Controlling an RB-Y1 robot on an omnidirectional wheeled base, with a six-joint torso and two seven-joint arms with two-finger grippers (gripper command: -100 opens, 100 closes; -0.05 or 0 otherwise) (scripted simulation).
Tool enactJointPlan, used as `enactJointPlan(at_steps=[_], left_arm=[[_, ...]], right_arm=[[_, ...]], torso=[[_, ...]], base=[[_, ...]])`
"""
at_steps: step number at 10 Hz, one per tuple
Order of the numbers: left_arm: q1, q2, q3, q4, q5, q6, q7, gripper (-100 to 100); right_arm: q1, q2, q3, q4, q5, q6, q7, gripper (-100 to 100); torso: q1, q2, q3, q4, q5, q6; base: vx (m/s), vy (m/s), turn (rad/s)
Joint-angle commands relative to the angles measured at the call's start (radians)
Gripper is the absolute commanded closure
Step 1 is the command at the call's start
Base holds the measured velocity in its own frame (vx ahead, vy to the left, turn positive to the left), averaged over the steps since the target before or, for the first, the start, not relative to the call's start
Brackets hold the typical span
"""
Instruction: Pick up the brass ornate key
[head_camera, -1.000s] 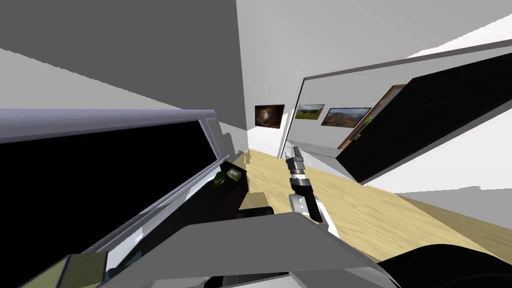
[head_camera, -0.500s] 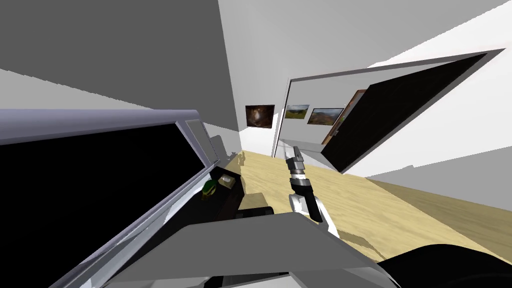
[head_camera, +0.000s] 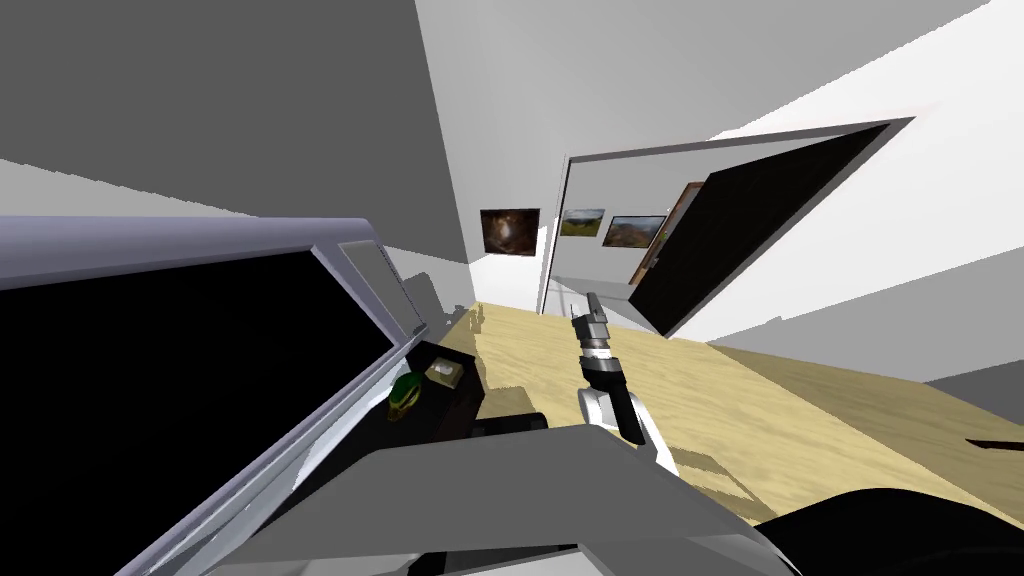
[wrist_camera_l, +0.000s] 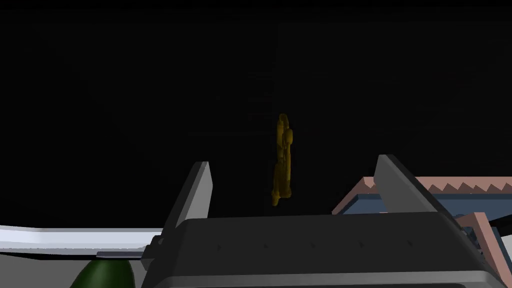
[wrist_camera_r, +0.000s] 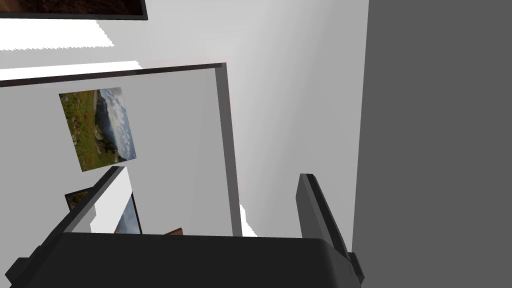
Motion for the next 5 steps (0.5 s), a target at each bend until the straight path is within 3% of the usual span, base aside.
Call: enactJointPlan(at_steps=[1,3,4,5], left_arm=[[0.008,0.000,0.001,0.034,0.001,0.015,-0.021,-100],[0.012,0.001,0.000,0.032,0.002,0.015,-0.019,-100],[0.012,0.000,0.000,0.033,0.002,0.017,-0.022,0],[-0.018,-0.002,0.004,0.059,-0.003,0.021,-0.022,-100]], right_arm=[[0.000,0.000,0.000,0.000,0.000,0.000,0.000,0],[0.000,0.000,0.000,0.000,0.000,0.000,0.000,0],[0.000,0.000,0.000,0.000,0.000,0.000,0.000,0],[0.000,0.000,0.000,0.000,0.000,0.000,0.000,0]], torso=[[0.000,0.000,0.000,0.000,0.000,0.000],[0.001,-0.002,-0.001,0.000,0.000,0.000],[0.000,0.000,0.000,0.000,0.000,-0.001],[0.000,0.002,0.001,0.000,0.000,-0.001]], base=[[0.074,0.009,-0.297],[0.055,0.016,-0.117],[0.006,0.002,0.004],[-0.028,0.010,-0.013]])
